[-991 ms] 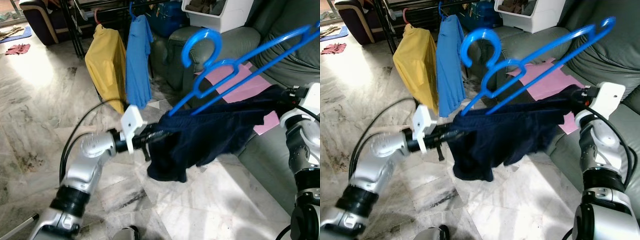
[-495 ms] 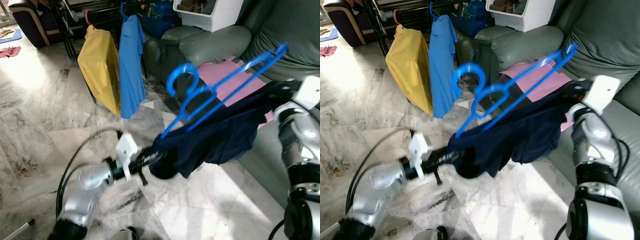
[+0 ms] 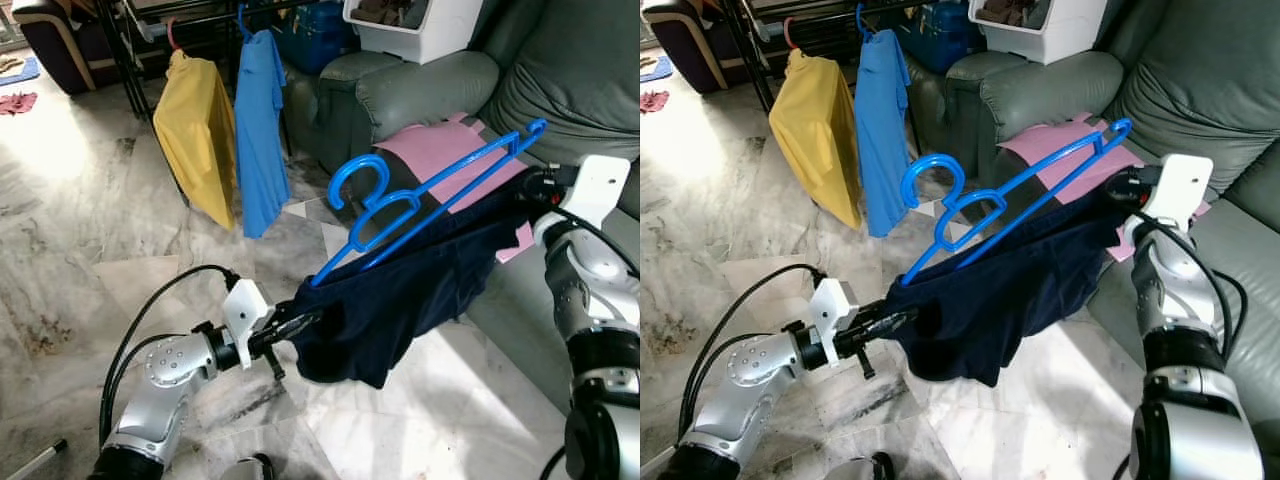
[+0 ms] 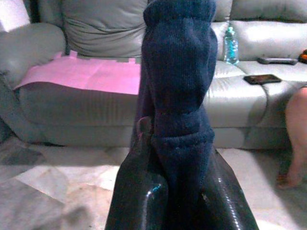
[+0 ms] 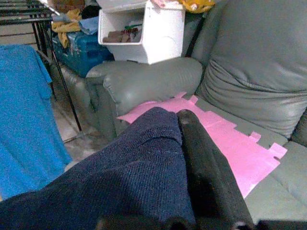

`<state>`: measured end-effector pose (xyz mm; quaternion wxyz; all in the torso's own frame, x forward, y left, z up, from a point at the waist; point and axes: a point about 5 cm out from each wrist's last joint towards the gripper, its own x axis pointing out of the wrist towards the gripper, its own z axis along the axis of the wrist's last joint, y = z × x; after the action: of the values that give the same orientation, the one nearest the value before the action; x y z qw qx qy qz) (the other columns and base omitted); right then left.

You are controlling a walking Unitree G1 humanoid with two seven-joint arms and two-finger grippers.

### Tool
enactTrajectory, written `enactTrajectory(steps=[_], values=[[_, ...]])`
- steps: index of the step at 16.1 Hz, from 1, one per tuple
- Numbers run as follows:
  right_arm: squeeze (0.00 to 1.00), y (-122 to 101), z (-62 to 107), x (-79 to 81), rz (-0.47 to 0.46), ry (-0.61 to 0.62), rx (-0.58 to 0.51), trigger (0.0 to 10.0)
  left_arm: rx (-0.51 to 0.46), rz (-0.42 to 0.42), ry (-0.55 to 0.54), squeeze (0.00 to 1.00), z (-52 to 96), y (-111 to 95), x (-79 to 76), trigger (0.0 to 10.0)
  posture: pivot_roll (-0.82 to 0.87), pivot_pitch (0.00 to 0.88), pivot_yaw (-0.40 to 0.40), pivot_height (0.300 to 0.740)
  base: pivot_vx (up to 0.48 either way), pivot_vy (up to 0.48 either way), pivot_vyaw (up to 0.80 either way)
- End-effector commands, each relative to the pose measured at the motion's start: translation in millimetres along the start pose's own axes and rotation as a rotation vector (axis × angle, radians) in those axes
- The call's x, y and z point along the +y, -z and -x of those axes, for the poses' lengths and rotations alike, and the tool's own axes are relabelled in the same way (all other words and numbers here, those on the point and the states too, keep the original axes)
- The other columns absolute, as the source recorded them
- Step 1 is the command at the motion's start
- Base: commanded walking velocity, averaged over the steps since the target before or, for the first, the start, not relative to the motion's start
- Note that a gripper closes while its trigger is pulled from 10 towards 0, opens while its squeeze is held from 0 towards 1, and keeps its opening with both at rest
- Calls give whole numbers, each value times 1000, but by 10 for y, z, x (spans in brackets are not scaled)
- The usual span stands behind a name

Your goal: Hang hanger

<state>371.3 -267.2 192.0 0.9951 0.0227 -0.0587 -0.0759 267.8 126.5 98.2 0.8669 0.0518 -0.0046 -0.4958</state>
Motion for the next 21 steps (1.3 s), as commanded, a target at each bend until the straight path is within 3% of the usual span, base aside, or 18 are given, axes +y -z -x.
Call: enactTrajectory(steps=[1, 4, 7, 12, 13, 15, 17, 19, 21], values=[[0, -383, -48, -340, -9, 154, -137, 0, 41, 53, -41, 0, 211, 93, 58, 0, -14, 99, -31, 740, 0, 0, 0], [0, -639, -109, -346, -95, 165, -264, 0, 95, 89, -7, 0, 240, 176, 38, 0, -8, 99, -33, 740, 0, 0, 0], [0, -813, -137, -302, -95, 121, -349, 0, 139, 112, -29, 0, 242, 230, 48, 0, -5, 101, -30, 740, 0, 0, 0], [0, -650, -114, -298, -88, 120, -304, 0, 156, 100, 11, 0, 292, 238, 40, 0, -9, 105, -23, 740, 0, 0, 0], [0, -654, -113, -316, -99, 124, -306, 0, 176, 86, 9, 0, 310, 257, 48, 0, -9, 105, -23, 740, 0, 0, 0], [0, -675, -119, -344, -87, 133, -304, 0, 223, -31, 60, 0, 365, 286, 54, 0, -11, 105, -18, 740, 0, 0, 0], [0, -657, -130, -336, -71, 127, -282, 0, 286, -67, 75, 0, 415, 356, 73, 0, -13, 104, -17, 740, 0, 0, 0], [0, -507, -135, -251, 21, 79, -204, 0, 364, -135, 110, 0, 433, 408, 78, 0, -12, 103, -17, 740, 0, 0, 0], [0, -467, -135, -189, 40, 47, -194, 0, 456, -146, 83, 0, 463, 493, 112, 0, -3, 102, -14, 740, 0, 0, 0]])
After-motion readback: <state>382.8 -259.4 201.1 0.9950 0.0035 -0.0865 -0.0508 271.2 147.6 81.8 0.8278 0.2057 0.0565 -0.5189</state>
